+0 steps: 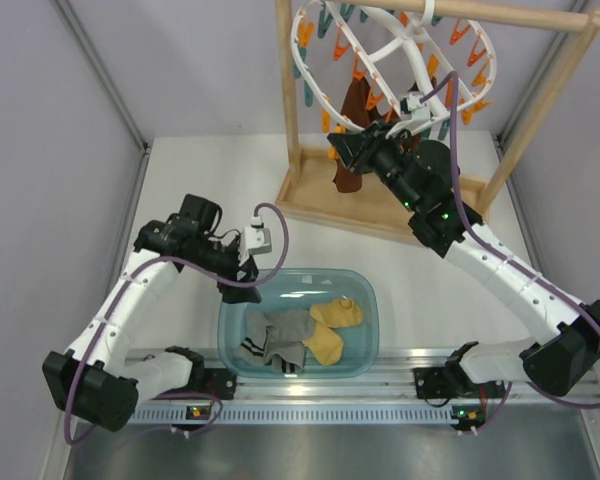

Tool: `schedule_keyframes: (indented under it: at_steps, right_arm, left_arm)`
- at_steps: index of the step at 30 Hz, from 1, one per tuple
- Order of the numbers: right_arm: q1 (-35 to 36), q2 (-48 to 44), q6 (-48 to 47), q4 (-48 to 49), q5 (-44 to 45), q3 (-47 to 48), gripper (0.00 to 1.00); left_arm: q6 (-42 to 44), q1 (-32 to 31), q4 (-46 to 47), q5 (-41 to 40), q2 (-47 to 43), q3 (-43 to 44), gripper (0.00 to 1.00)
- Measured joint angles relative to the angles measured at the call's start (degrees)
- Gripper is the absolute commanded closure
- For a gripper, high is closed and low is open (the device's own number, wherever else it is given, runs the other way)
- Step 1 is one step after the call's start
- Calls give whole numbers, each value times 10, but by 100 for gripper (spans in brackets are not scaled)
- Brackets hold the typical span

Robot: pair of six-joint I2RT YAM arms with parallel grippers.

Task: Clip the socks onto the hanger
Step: Pick up the sock from the bin.

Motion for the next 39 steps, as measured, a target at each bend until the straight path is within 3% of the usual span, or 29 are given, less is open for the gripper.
schedule_keyframes:
  at_steps: [3, 6, 12, 16, 24, 39]
  right_arm:
    - [-3, 0, -2, -3, -3, 0, 100]
    - [-4, 0, -4, -7, -3, 0, 100]
    - [-8, 0, -6, -13, -6, 0, 100]
    - [-11, 0, -6, -16, -8, 0, 100]
    - [-16, 0, -5, -18, -13, -1, 100]
    - [-28, 0, -3, -22, -24, -4, 100]
  left_arm:
    - [5, -29, 16, -1, -6, -30, 30]
    - [-28, -113, 105, -32, -10, -63, 30]
    - [-120, -312, 314, -173, 0, -132, 30]
    - [-197, -389, 442, -256, 47, -146, 34]
    - [-334, -395, 571, -342, 124, -173, 37]
    - [-343, -395, 647, -341, 204, -208, 32]
